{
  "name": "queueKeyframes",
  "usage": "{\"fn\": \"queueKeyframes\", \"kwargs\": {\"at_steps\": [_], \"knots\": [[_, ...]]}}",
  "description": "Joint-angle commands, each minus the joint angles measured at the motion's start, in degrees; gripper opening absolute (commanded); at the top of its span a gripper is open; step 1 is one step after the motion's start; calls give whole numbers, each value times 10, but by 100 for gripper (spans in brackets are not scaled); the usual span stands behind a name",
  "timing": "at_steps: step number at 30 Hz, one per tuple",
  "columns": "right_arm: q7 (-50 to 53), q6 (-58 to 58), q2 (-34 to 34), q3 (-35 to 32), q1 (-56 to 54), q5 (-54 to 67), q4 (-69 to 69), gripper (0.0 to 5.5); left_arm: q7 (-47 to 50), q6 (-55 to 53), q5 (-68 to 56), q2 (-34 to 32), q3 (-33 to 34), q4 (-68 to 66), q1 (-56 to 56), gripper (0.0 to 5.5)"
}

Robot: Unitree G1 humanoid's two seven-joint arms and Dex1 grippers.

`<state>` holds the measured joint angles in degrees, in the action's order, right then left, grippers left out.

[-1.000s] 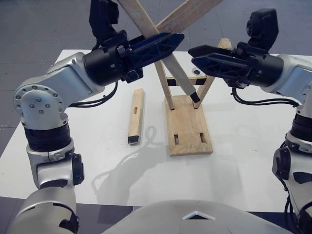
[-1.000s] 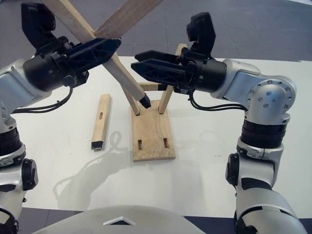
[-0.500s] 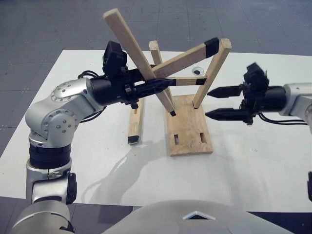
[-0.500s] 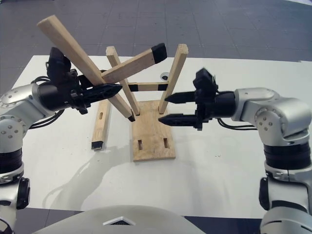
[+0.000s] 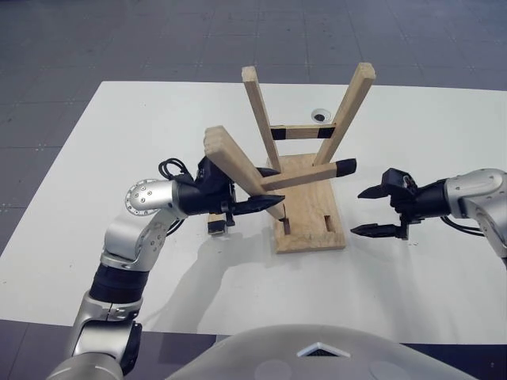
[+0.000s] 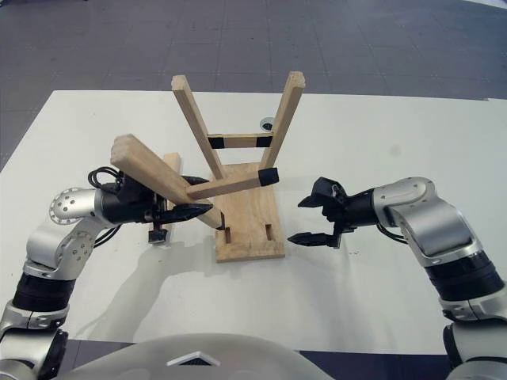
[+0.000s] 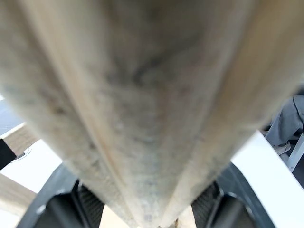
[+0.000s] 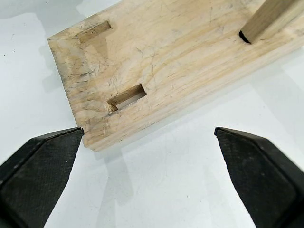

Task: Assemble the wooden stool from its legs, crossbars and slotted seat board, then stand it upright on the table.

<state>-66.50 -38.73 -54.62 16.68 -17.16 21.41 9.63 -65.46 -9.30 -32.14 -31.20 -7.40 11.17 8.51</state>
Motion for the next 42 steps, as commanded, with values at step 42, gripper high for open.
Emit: {"fn": "queueKeyframes", "kwargs": {"at_steps": [42], "knots": [[24, -32, 28, -21, -10, -33, 19, 508, -88, -105, 27, -81, -105, -19, -10, 204]]}}
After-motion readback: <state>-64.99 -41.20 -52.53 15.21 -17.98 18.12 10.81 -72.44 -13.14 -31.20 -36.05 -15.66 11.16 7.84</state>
